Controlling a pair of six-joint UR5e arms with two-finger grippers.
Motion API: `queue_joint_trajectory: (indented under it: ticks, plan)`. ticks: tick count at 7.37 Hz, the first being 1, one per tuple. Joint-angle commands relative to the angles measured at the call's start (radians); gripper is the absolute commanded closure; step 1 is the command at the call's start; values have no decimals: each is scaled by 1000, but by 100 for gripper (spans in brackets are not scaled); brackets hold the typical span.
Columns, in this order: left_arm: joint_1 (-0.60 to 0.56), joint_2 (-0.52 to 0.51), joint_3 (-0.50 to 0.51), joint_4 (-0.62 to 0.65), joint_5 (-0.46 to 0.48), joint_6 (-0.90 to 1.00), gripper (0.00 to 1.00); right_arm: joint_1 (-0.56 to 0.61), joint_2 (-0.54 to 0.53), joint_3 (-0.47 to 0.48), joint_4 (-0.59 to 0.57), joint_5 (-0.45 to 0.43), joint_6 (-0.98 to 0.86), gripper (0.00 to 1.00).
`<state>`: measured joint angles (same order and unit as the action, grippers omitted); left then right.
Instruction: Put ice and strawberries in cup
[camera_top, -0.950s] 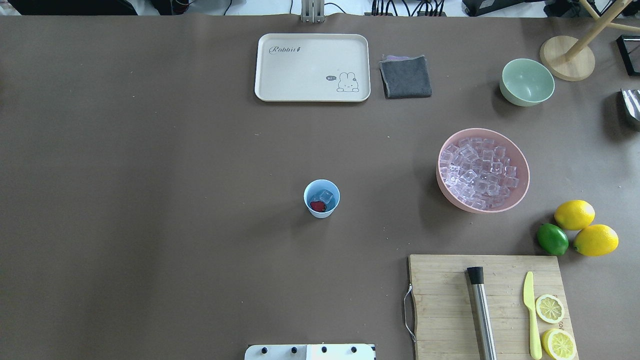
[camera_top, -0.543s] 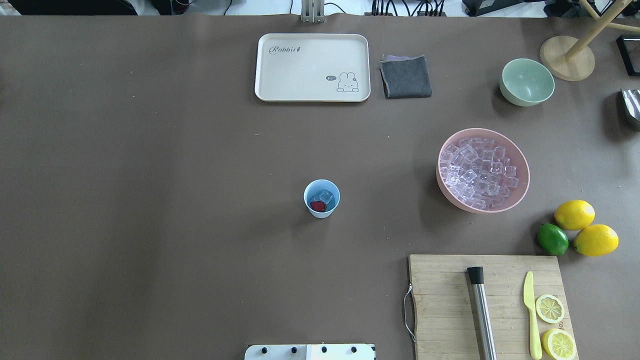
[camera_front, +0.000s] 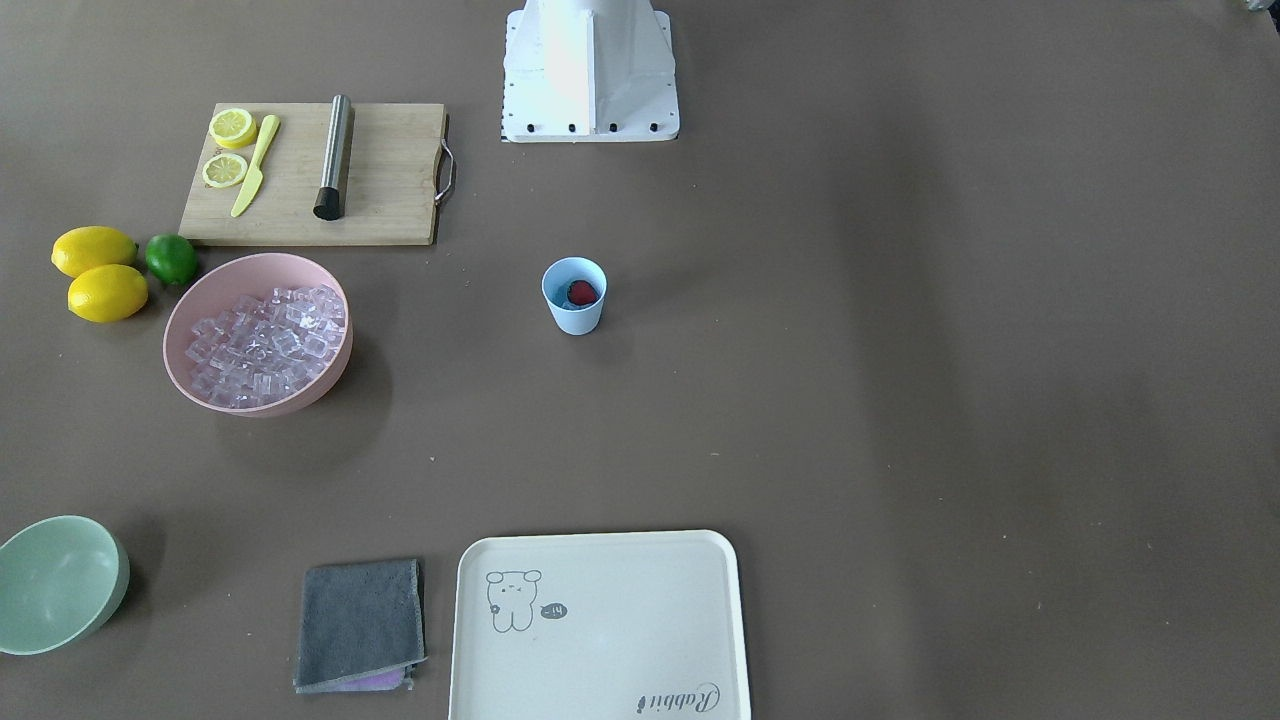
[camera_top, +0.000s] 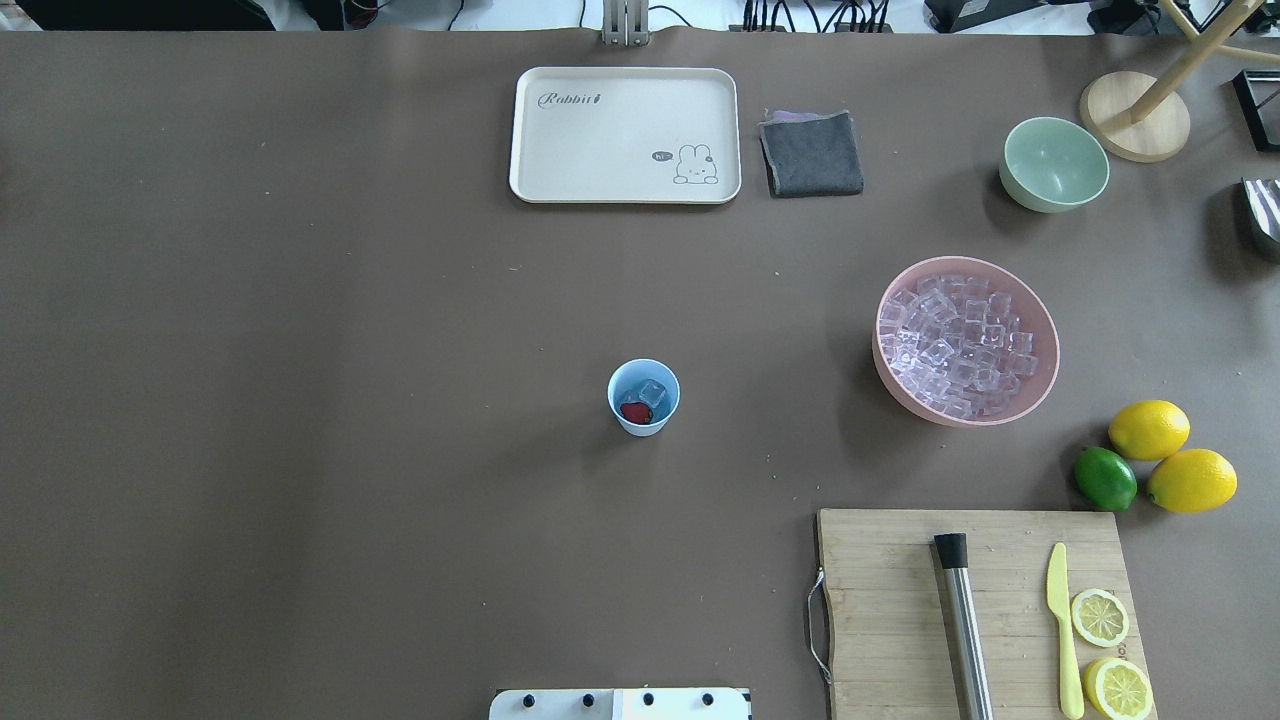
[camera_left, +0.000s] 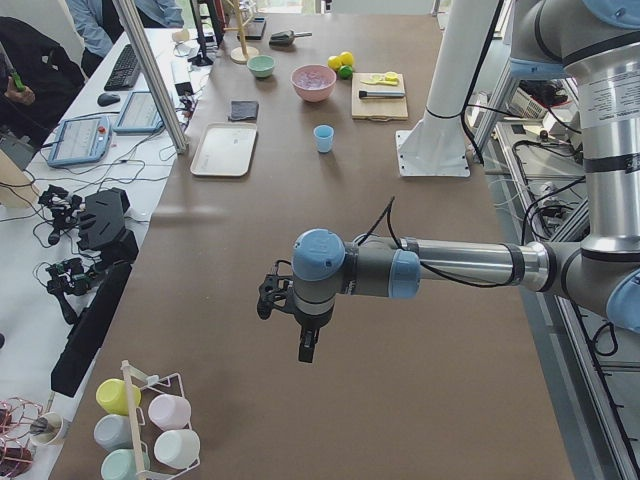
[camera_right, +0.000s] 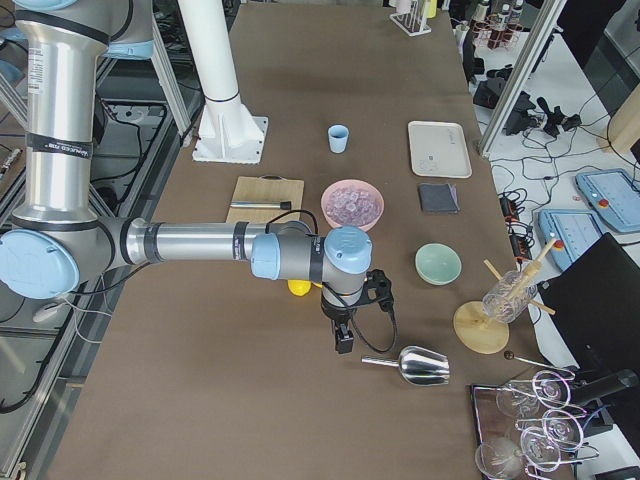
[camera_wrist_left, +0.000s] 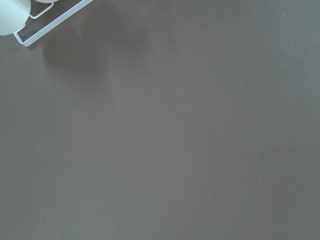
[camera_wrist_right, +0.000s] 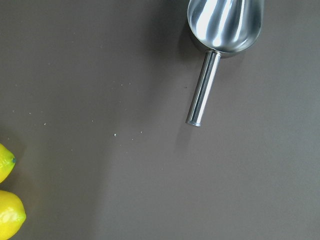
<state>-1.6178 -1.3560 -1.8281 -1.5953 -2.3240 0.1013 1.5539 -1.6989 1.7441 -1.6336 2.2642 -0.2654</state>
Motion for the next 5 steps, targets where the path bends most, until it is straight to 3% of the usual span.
queue_joint_trajectory:
  ticks: [1,5]
  plan:
    - [-1,0,3,0,0,0,3,0,1,0,-2,1,0,0]
    - [-1,0,-3,2,2,-2,3,0,2,2,-3,1,5,0]
